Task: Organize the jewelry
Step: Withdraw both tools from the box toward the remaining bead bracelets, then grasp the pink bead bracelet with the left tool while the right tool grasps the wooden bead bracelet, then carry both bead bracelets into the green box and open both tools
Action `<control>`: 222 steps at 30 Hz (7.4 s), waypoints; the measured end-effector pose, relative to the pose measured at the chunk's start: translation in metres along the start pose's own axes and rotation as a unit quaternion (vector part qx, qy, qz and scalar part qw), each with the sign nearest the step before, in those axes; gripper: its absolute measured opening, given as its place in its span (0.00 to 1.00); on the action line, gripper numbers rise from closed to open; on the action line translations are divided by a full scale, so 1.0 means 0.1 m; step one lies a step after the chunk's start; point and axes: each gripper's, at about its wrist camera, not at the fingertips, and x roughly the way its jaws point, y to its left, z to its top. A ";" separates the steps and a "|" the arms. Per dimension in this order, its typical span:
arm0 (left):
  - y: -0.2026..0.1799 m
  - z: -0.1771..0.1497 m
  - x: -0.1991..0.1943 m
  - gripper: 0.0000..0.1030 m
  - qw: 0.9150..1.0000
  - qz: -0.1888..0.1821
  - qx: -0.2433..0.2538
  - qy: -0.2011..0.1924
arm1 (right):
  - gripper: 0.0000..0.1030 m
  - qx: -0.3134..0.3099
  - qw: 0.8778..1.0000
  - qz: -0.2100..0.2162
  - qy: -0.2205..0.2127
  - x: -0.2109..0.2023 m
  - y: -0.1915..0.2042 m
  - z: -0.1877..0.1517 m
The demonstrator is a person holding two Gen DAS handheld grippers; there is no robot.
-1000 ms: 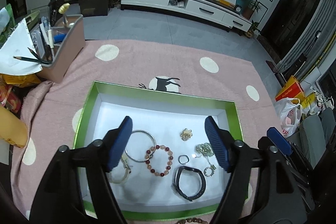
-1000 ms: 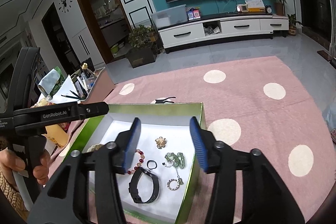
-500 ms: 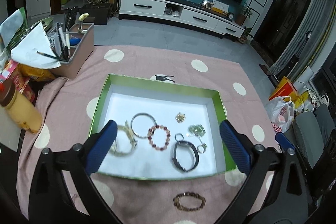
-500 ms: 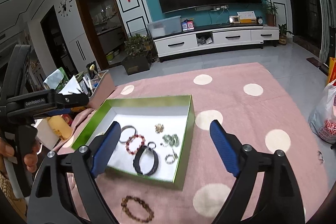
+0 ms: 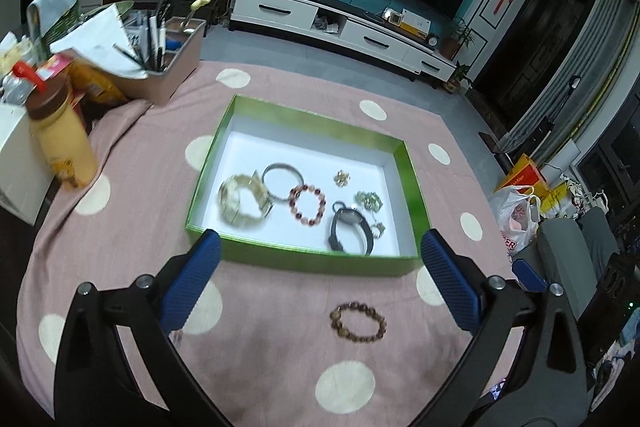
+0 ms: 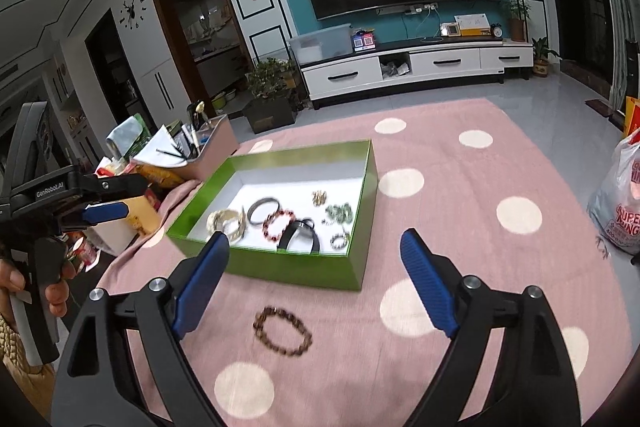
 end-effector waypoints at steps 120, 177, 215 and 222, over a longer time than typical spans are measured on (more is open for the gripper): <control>0.48 -0.84 0.12 0.07 0.991 0.111 0.071 0.037 | 0.09 -0.087 0.994 0.008 0.059 0.37 0.33 -0.31; -0.58 0.44 0.36 0.07 0.990 0.075 0.117 -0.022 | 0.09 -0.067 0.997 0.012 -0.047 0.37 0.03 0.73; -0.23 0.84 1.65 0.07 0.988 0.112 0.080 0.071 | 0.09 -0.070 0.996 -0.011 0.053 1.61 -0.02 0.97; -0.15 0.77 1.88 0.07 0.984 0.124 0.081 0.098 | 0.09 -0.075 0.993 -0.013 0.086 1.80 0.01 0.85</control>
